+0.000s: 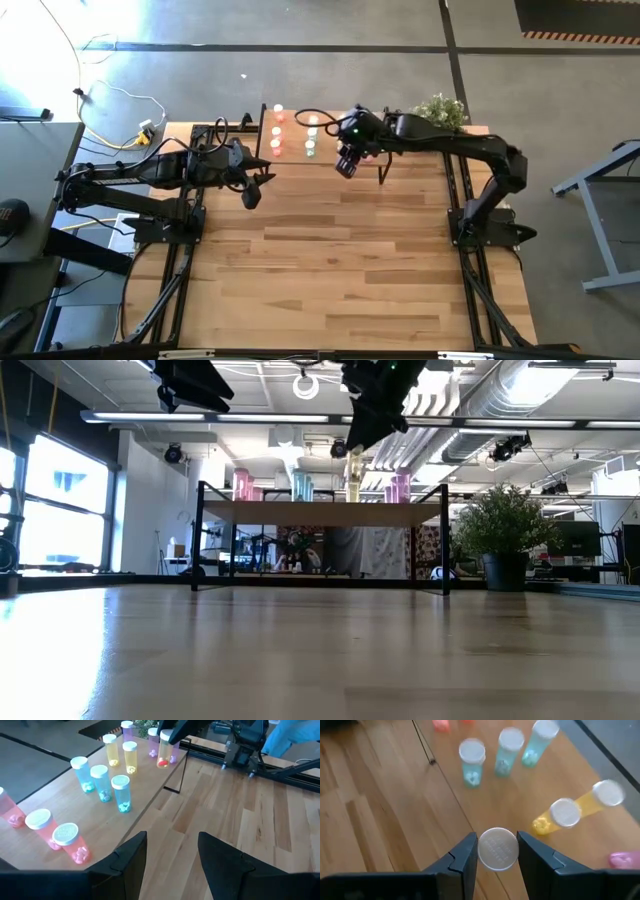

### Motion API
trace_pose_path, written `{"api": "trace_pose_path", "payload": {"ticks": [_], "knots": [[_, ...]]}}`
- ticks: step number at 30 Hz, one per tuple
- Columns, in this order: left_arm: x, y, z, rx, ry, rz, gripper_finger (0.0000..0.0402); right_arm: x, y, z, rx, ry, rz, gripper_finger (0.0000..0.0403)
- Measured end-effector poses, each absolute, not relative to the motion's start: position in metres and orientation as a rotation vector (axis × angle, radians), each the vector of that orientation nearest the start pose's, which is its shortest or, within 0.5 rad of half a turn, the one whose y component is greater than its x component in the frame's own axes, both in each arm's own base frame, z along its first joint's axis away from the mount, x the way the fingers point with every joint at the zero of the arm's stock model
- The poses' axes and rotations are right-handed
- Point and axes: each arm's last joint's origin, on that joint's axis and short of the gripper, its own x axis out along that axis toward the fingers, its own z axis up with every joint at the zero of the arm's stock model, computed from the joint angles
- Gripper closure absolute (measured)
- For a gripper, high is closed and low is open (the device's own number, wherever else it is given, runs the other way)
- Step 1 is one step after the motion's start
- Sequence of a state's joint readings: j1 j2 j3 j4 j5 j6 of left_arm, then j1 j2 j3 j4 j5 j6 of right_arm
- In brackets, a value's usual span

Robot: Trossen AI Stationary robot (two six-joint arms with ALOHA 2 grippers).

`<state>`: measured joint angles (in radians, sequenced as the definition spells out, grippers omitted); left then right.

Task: Pick and place medicine bottles onto shelf by color
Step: Put the yellow pill bottle on the shelf aligned with the other yellow pill bottle

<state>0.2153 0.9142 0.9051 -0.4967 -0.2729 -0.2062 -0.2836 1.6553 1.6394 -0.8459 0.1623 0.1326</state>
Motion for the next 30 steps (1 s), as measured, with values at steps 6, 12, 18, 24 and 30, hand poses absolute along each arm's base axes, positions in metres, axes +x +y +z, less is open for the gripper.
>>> {"api": "trace_pose_path", "payload": {"ticks": [6,12,18,24,30], "knots": [[0.182,0.048,0.324,-0.183,0.46,0.529,0.0234,0.345,-0.108,0.332,0.155,0.902,-0.485,0.029],[0.182,0.048,0.324,-0.183,0.46,0.529,0.0234,0.351,-0.112,0.321,0.148,0.942,-0.492,0.029],[0.182,0.048,0.324,-0.183,0.46,0.529,0.0234,0.352,-0.119,0.317,0.154,0.951,-0.511,0.029],[0.182,0.048,0.324,-0.183,0.46,0.529,0.0234,0.351,-0.12,0.317,0.161,0.95,-0.51,0.029],[0.182,0.048,0.324,-0.183,0.46,0.529,0.0234,0.352,-0.12,0.317,0.157,0.949,-0.512,0.0283]]}}
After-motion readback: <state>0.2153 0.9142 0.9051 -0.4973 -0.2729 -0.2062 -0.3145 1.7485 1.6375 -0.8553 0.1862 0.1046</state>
